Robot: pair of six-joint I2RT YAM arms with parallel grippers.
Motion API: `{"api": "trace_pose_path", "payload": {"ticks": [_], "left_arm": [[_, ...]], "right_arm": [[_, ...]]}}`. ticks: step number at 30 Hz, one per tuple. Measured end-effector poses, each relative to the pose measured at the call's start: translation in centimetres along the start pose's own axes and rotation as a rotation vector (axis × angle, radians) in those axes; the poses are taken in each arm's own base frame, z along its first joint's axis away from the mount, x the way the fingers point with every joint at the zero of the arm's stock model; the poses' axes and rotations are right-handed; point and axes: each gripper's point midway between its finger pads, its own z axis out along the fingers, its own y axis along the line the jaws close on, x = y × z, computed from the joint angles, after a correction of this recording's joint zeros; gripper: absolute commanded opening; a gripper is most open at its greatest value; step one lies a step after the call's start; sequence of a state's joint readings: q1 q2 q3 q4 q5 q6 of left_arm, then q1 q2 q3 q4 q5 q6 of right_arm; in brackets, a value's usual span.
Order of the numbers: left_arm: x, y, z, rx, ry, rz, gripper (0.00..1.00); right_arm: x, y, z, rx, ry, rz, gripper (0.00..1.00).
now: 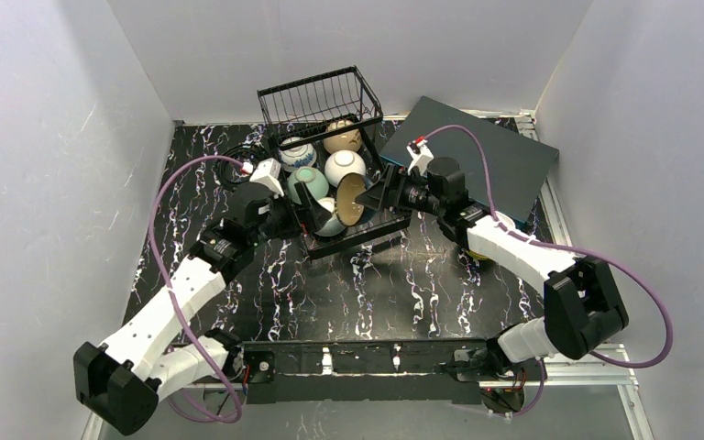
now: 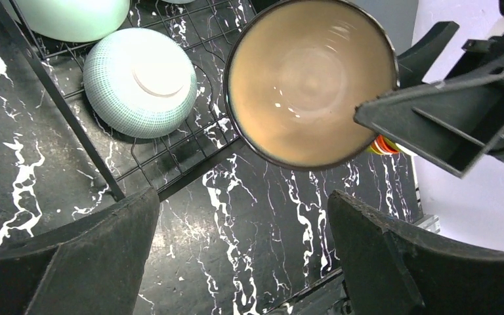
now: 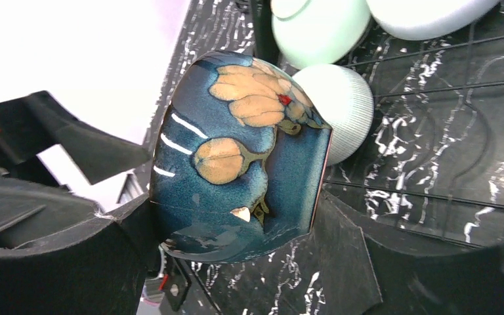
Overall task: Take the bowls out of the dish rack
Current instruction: Place the bowl at the center of the board.
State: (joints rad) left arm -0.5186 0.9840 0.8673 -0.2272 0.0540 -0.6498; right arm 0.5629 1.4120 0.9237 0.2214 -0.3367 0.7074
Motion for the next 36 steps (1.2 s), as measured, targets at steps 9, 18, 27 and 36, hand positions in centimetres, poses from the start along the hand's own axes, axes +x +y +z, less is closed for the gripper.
{"api": "trace_pose_path", "payload": {"ticks": [9,18,27,36], "left_arm": [[0.5,-0.4,2.4,0.006,0.032,-0.099,0.86],[0.6,-0.9,4.3,0.025,0.042,-0.168,0.62],[0.4,-1.4,4.9,0.048,0.037,-0.203,0.36],[0.2,-1.5,4.9,0.059,0.022,-0.200,0.00]], "right_arm": [[-0.3,2.9,-0.9,-0.152,-0.039,0.075,0.01],[0.6,4.1,-1.6,-0.249,-0.046,0.130,0.01],[0.9,5.7,-2.1,-0.327,-0.057,0.153,0.01],[0.9,7.0,-2.2,-0.384,-0.062,0.160,0.01]]}}
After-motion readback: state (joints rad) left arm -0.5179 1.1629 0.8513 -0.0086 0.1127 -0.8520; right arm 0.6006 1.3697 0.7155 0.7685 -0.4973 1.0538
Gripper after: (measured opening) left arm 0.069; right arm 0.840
